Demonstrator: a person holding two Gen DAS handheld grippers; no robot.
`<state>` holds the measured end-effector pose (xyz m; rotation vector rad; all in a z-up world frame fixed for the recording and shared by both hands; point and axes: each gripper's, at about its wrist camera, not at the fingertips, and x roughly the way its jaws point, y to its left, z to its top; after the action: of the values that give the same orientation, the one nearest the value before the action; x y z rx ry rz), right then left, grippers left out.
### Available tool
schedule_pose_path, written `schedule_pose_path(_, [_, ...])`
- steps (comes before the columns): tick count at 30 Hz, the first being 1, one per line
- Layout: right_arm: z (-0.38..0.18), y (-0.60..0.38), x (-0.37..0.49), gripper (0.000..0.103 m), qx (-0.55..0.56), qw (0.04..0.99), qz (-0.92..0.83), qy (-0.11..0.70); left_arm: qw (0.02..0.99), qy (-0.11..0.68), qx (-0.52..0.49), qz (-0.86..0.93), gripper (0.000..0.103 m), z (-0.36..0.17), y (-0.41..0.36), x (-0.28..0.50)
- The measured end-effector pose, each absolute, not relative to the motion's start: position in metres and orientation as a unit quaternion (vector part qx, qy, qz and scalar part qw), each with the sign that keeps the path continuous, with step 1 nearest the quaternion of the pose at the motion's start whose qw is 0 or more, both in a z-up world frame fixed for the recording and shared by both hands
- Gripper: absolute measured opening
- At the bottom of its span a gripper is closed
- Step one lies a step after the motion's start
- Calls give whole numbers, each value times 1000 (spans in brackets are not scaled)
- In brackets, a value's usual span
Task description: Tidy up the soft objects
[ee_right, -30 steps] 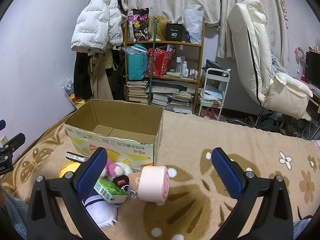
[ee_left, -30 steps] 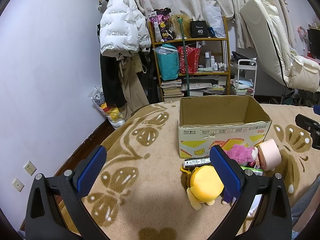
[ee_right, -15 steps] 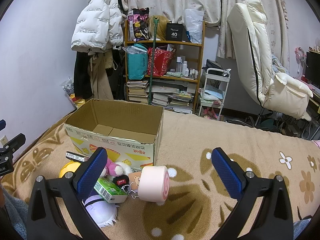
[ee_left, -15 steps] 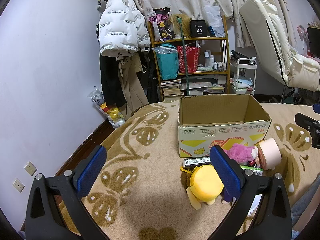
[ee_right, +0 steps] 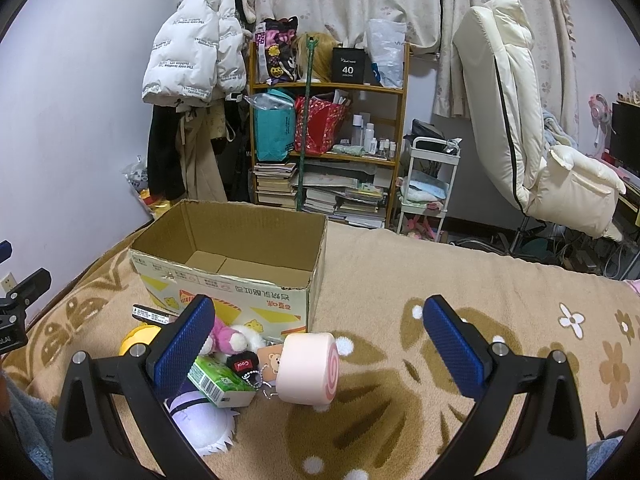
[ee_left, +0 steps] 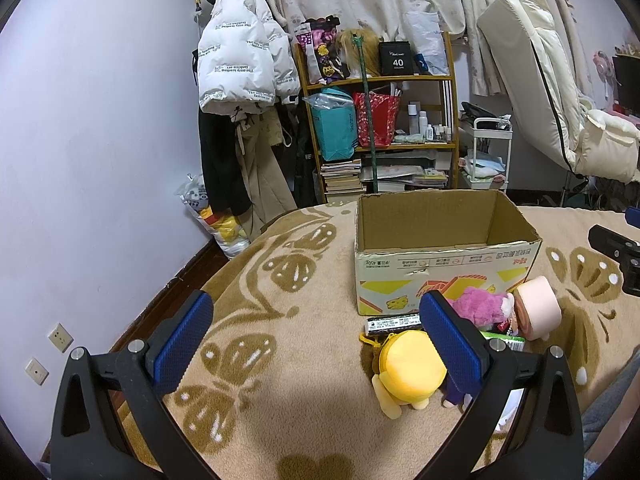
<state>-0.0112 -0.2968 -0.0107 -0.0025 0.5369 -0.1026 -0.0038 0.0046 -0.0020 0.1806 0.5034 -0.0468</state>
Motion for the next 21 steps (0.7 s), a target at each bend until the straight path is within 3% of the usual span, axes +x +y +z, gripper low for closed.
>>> schedule_pose_path(21, [-9, -297, -11, 103, -2, 963, -50, 266, 964, 249, 90, -23, 102, -2, 4, -4])
